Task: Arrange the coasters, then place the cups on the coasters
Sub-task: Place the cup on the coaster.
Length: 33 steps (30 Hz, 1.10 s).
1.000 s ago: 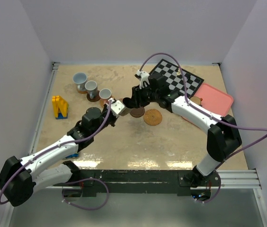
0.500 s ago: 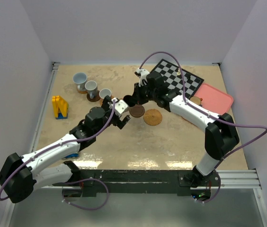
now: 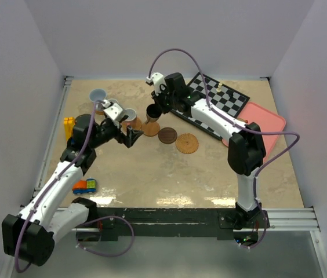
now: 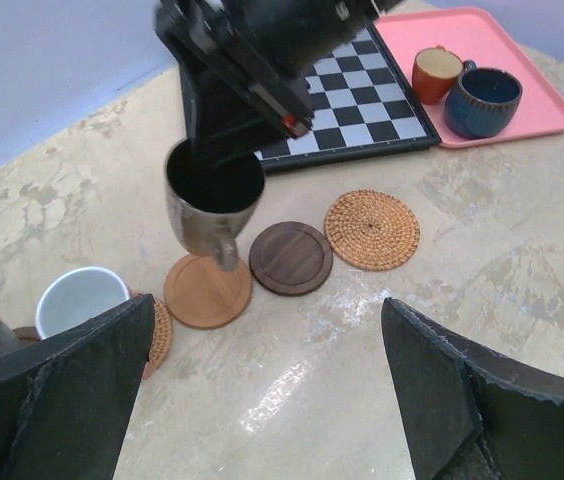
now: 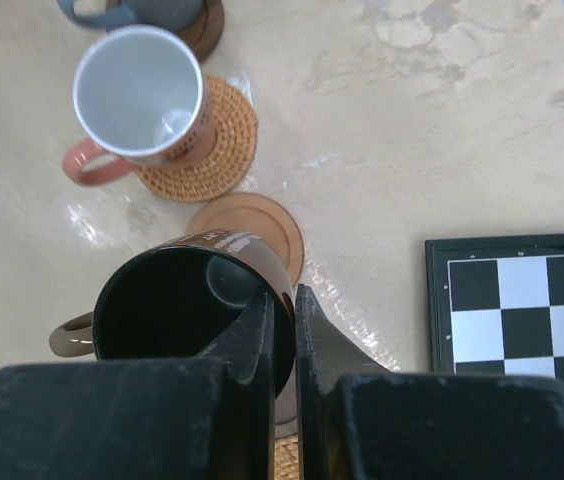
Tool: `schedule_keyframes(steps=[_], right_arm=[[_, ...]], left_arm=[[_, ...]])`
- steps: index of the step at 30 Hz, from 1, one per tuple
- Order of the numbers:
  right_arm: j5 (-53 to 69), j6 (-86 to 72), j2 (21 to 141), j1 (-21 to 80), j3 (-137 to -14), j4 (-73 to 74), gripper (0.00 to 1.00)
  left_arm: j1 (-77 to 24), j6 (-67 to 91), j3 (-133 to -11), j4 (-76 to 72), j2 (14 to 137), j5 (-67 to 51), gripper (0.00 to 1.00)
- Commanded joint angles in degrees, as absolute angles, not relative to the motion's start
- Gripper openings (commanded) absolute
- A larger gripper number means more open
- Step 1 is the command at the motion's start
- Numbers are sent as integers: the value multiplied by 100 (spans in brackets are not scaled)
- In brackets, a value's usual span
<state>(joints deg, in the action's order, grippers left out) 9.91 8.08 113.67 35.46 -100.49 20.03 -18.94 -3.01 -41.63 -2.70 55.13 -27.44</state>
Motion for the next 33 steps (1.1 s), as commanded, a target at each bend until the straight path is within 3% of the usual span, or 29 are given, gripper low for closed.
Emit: schedule_keyframes(steps=[1, 6, 33], right_arm=[[1432, 1906, 11583, 3542, -10774, 2566, 0], [1564, 2319, 11979, 3542, -11179, 2900, 0], [2320, 3313, 13289, 3551, -12665, 4016, 0]], left_arm=[[-934, 438, -4263, -526, 5379, -3859, 100], [-396, 650, -4280, -685, 5414, -3622, 100], [-378, 589, -4342, -501, 5660, -3287, 100]])
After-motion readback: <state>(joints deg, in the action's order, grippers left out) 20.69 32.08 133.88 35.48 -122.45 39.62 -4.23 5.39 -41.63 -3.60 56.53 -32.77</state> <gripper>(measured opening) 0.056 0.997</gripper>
